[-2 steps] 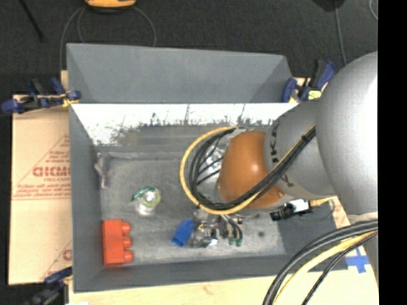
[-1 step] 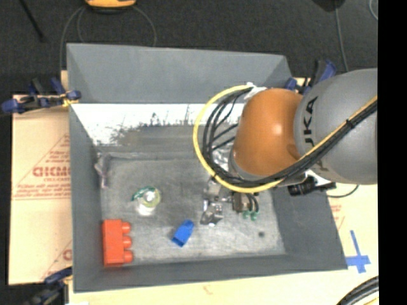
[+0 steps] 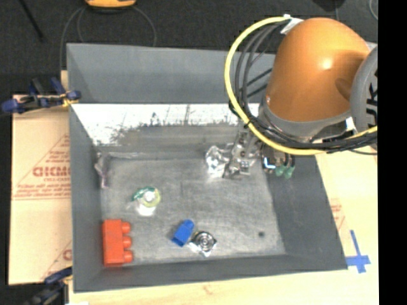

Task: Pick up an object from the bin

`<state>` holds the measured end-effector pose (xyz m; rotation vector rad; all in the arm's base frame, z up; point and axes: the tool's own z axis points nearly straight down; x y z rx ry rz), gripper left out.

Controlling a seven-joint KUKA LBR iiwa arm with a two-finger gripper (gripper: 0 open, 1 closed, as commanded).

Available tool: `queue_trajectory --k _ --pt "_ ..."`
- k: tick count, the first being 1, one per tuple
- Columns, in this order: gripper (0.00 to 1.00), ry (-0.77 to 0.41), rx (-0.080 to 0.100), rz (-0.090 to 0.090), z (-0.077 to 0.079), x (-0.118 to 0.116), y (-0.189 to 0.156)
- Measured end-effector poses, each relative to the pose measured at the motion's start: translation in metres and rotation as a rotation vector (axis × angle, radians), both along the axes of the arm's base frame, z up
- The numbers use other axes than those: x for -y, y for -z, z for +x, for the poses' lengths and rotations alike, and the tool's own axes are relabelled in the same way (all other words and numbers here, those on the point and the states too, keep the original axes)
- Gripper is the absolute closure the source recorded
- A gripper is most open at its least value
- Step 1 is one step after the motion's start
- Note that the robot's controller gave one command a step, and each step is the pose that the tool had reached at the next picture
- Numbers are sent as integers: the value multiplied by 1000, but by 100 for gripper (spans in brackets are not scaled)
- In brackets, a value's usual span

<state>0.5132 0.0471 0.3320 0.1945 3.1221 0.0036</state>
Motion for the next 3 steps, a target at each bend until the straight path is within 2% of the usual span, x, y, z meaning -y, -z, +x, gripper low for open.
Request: queue_trajectory --k 1,2,3 --pt "100 -125 -19 -2 -40 -80 119" --pt "0 -123 -11 -2 -37 -78 115" --pt "0 25 -7 0 -26 -77 248"
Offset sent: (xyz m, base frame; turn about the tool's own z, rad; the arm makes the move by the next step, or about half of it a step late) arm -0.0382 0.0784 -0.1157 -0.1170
